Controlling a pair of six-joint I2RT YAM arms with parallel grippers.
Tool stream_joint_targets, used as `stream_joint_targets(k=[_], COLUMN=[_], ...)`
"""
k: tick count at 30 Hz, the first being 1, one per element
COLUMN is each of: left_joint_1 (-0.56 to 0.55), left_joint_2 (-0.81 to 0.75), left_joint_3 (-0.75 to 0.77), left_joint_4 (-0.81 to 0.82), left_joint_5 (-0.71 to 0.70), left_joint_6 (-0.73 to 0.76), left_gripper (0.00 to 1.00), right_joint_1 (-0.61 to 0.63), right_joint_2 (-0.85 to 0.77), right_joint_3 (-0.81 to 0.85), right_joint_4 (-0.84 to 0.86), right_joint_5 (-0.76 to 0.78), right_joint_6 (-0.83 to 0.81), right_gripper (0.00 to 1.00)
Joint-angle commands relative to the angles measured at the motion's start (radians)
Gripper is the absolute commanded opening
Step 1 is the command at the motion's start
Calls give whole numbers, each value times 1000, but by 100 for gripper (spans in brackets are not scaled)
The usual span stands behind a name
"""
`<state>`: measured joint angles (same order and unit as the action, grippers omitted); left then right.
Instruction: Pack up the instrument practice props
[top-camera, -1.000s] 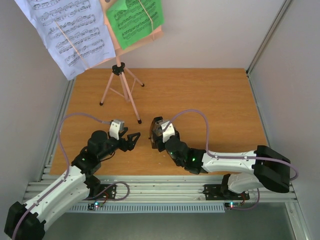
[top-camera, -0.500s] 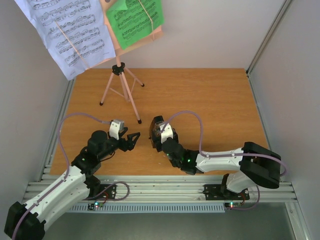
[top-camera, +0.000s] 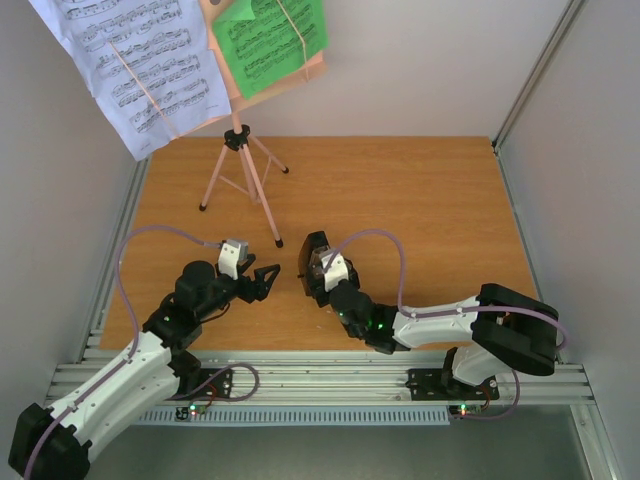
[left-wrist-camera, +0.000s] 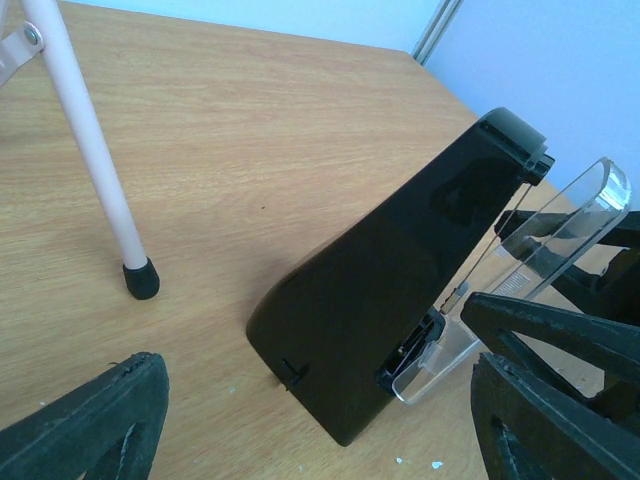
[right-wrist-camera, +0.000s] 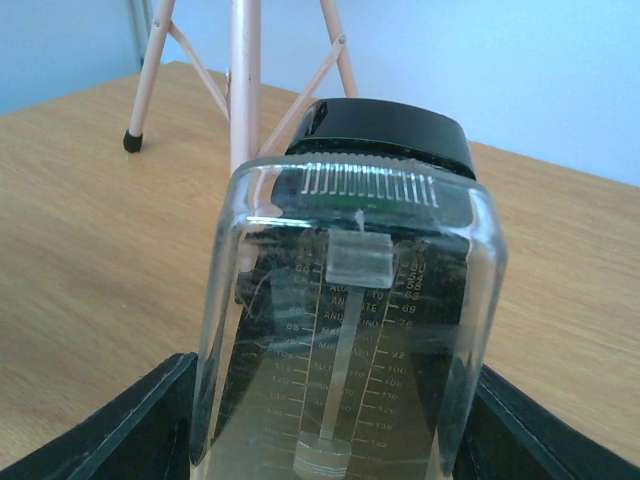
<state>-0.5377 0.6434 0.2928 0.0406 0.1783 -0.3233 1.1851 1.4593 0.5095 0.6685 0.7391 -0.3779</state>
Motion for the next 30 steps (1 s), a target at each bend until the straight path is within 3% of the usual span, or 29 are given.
stream_joint_targets(k=[1,30], left_joint_1=[5,5], left_joint_2=[4,7], left_joint_3=[-14,-17], left_joint_4=[16,18], left_joint_5=[-5,-3], left_joint_6=[18,20], left_gripper=[83,83], right_joint_1=[8,-1], right_joint_2=[-9,103], right_joint_3=[-11,-58], right_joint_4=[105,347], right_joint_5=[15,27], right_joint_6=[-40,-101], right_gripper=[52,53])
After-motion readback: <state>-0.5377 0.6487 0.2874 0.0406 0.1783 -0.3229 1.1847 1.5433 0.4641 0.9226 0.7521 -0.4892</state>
